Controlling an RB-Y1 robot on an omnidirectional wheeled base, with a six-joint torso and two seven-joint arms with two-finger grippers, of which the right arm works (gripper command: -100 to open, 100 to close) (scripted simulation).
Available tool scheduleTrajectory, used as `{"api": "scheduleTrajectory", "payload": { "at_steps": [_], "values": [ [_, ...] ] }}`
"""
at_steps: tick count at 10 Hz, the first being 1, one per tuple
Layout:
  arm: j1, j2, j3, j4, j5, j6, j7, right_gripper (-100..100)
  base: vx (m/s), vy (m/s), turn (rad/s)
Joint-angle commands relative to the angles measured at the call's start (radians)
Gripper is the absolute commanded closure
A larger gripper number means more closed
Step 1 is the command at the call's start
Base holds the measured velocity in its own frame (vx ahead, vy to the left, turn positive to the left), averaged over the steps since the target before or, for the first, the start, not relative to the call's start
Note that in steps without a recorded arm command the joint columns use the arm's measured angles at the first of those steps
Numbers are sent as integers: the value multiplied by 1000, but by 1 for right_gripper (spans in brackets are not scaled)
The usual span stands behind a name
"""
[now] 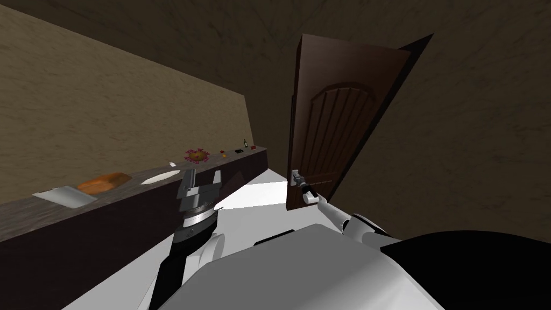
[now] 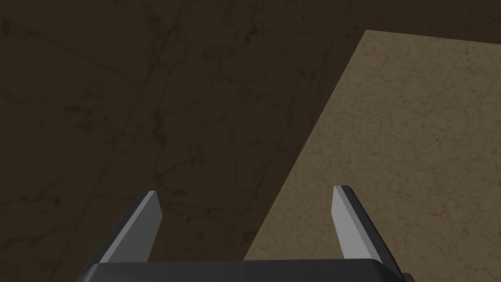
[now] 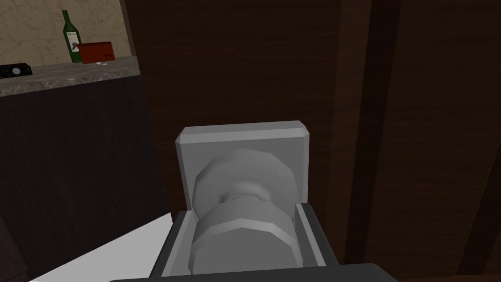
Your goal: Pull the door open
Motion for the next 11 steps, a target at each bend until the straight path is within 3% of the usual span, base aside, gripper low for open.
{"api": "scheduleTrajectory", "payload": {
  "at_steps": [1, 11],
  "values": [
    [0, 0, 0, 0, 0, 0, 0, 100, -66, -31, 29],
    [139, -225, 240, -228, 68, -112, -200, 100, -53, -19, -103]
  ]
}}
